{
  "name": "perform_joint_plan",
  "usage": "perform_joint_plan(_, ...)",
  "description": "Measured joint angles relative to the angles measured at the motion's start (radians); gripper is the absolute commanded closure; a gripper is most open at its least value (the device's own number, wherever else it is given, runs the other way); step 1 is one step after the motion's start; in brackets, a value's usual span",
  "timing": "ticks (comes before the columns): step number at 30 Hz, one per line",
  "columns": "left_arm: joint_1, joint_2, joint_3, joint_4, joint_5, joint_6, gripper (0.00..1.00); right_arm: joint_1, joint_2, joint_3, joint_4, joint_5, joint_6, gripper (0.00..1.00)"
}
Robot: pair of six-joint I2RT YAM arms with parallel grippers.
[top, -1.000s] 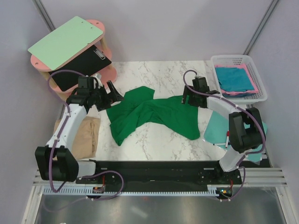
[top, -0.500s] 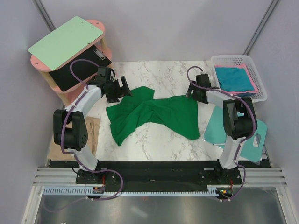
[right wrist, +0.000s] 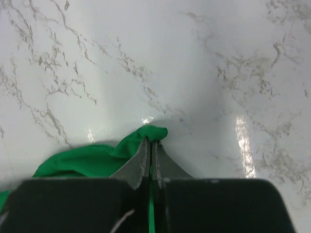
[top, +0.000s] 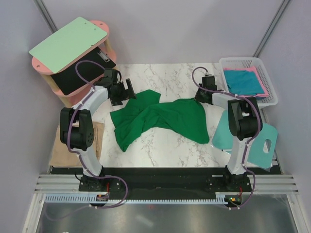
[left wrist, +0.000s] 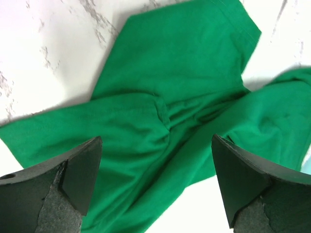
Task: Fold and stack the t-shirts
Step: Flatten out the tshirt
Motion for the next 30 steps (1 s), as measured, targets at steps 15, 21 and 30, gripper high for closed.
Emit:
perform_joint_plan(15, 0.000, 0.109, 0.057, 0.003, -0.048, 0.005, 0.00, 0.011, -0.763, -0.398, -0.076, -0.164, 0.015, 1.00)
perform_joint_plan(21, 0.000, 0.113, 0.058, 0.003, -0.063, 0.006, 0.00, 0.011, -0.838, -0.616, -0.208, -0.225, 0.046, 1.00)
perform_joint_plan(30, 0.000, 0.276, 0.211, 0.003, -0.056, 0.008, 0.07, 0.011, -0.822, -0.723, -0.304, -0.245, 0.070, 1.00)
